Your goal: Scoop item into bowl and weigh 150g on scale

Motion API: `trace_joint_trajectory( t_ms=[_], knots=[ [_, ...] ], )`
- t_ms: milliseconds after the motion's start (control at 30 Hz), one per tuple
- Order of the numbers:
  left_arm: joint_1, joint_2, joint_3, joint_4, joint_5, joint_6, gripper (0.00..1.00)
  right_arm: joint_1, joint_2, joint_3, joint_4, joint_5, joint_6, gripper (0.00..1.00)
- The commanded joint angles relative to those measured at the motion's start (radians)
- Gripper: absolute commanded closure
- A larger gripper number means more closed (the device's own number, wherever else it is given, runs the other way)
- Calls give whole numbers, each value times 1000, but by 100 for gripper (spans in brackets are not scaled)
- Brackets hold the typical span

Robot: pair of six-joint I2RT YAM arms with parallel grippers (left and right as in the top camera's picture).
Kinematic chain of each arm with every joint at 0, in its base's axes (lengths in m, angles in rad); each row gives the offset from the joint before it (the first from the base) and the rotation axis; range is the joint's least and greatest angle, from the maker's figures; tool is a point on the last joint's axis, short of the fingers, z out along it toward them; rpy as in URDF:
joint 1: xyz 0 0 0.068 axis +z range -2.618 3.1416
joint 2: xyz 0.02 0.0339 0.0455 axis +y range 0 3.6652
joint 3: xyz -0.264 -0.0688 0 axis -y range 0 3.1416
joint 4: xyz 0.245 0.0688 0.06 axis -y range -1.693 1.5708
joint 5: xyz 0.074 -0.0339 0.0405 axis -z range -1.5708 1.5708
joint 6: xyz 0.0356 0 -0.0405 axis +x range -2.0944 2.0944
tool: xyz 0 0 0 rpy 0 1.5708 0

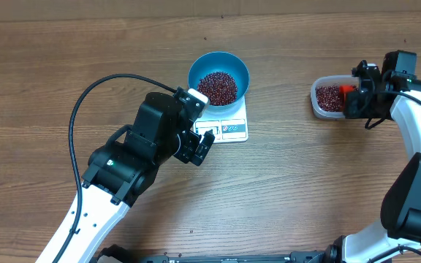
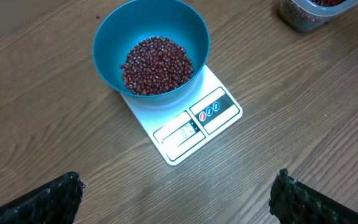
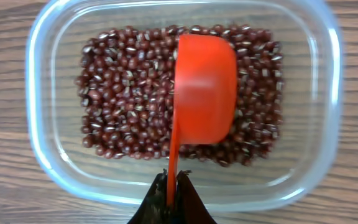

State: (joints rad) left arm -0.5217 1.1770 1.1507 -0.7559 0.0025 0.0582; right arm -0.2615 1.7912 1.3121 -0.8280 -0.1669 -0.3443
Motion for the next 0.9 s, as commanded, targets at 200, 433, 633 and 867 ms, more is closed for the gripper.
trace_joint_trajectory(
  t_ms=[200, 433, 633, 867],
  knots=[
    [5, -6, 19, 0, -10, -13, 0, -1, 5, -17, -16, -95, 3, 96],
    [5, -6, 19, 0, -10, -13, 0, -1, 5, -17, -44, -132, 3, 96],
    [5, -6, 19, 0, -10, -13, 0, -1, 5, -17, -71, -203, 3, 96],
    [5, -6, 19, 0, -10, -13, 0, -2, 6, -17, -70, -246, 3, 96]
  ],
)
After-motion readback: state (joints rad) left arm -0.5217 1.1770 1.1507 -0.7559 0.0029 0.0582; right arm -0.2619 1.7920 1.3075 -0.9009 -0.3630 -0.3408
